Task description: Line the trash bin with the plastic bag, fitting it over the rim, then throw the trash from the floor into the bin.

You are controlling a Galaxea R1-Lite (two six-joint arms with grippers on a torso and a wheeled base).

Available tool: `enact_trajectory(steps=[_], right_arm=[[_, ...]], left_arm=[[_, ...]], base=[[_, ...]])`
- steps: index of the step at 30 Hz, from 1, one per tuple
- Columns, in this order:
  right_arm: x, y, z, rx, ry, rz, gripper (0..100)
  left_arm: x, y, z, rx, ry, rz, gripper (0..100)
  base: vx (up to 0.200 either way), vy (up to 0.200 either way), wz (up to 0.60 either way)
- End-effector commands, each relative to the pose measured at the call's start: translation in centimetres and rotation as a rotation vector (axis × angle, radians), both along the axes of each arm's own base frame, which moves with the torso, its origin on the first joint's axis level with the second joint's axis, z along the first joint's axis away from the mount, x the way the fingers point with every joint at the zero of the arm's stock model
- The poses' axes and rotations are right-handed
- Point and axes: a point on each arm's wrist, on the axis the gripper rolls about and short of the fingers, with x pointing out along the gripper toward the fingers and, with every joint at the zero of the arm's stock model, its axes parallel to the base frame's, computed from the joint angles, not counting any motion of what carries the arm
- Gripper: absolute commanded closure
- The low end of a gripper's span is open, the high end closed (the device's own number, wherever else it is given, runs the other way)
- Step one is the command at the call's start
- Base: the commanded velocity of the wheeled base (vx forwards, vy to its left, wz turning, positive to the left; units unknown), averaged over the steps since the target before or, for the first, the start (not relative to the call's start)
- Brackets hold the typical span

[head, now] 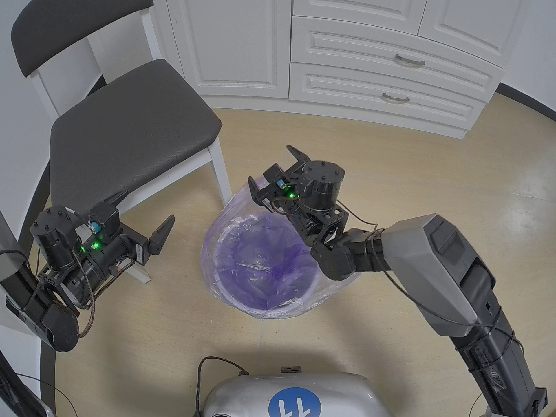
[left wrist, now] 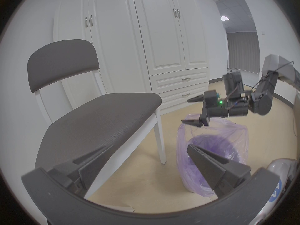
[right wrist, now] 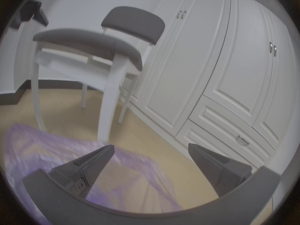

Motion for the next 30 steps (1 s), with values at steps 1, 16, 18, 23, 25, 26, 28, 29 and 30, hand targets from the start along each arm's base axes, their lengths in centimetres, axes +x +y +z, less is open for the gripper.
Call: enact_trajectory(steps=[1,16,18,23,25,26,28,29,30], right_arm=[[-1.7,-0.3,4.4,0.051,-0.032,0.017,0],[-11.6,-9.1,6.9,0.345,0.448,-0.101,0],[-12.4,-10.4,6.6,0.432,0.527,-0.129,0],[-13.7,-13.3,5.7,0.599,0.69,-0.211,0],[-13.7,-13.9,5.4,0.628,0.718,-0.237,0],[-13.5,-14.7,5.1,0.655,0.744,-0.261,0],[-13.4,-15.0,4.7,0.662,0.772,-0.27,0],[-13.4,-15.0,4.6,0.661,0.777,-0.268,0],[-13.5,-14.7,4.4,0.665,0.783,-0.261,0]], left_arm=[[0.5,-0.1,-0.9,0.003,0.016,0.001,0],[0.5,-4.6,-1.8,-0.109,0.093,-0.141,0],[0.3,-5.9,-1.8,-0.143,0.122,-0.161,0],[0.4,-9.0,-1.4,-0.226,0.205,-0.127,0],[0.8,-9.7,-1.0,-0.241,0.218,-0.111,0],[1.7,-10.4,-0.6,-0.242,0.244,-0.093,0],[3.0,-11.1,0.3,-0.235,0.284,-0.082,0],[3.7,-11.4,0.4,-0.237,0.316,-0.075,0],[4.2,-11.7,0.3,-0.253,0.355,-0.061,0]], base=[[0.0,0.0,0.0],[0.0,0.0,0.0],[0.0,0.0,0.0],[0.0,0.0,0.0],[0.0,0.0,0.0],[0.0,0.0,0.0],[0.0,0.0,0.0],[0.0,0.0,0.0],[0.0,0.0,0.0]])
